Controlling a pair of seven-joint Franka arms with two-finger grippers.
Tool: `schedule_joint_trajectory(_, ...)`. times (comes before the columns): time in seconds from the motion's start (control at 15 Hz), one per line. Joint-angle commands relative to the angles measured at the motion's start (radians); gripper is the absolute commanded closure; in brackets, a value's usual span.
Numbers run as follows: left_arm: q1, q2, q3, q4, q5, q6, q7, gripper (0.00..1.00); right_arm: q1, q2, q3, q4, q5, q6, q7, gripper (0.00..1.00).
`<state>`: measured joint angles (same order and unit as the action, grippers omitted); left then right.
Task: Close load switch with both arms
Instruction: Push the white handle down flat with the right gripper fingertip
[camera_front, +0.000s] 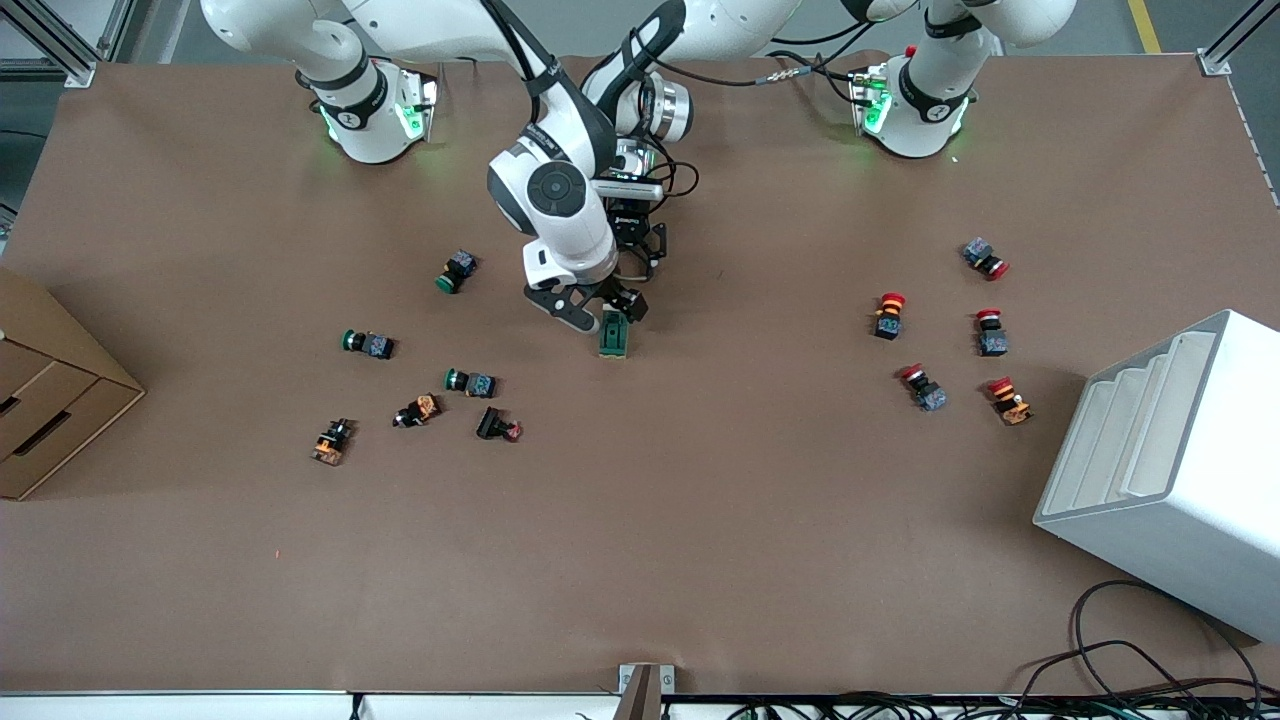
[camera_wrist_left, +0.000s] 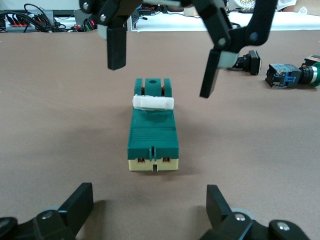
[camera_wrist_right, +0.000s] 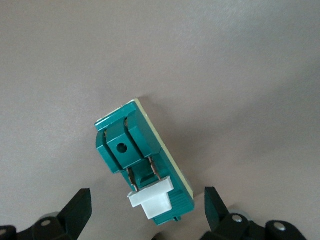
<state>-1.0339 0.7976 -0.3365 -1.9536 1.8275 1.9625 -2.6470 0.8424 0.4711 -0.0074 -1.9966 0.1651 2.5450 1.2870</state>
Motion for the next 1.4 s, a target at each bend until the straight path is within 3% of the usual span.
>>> schedule_joint_trajectory(0.0,-0.003,0.029,-0.001,0.007,0.001,-0.002,-0.028,0.0,0.03,0.041,-0.011,0.002,0.021,0.069,0.038,0.0)
schedule_joint_trajectory(0.4,-0.003,0.032,-0.001,0.007,-0.001,-0.002,-0.033,0.0,0.038,0.087,-0.009,0.018,0.021,0.152,0.089,0.0)
schedule_joint_trajectory(1.33,-0.003,0.026,-0.001,0.009,-0.036,-0.004,-0.031,0.0,-0.031,0.087,-0.009,0.125,0.034,0.138,0.141,0.0)
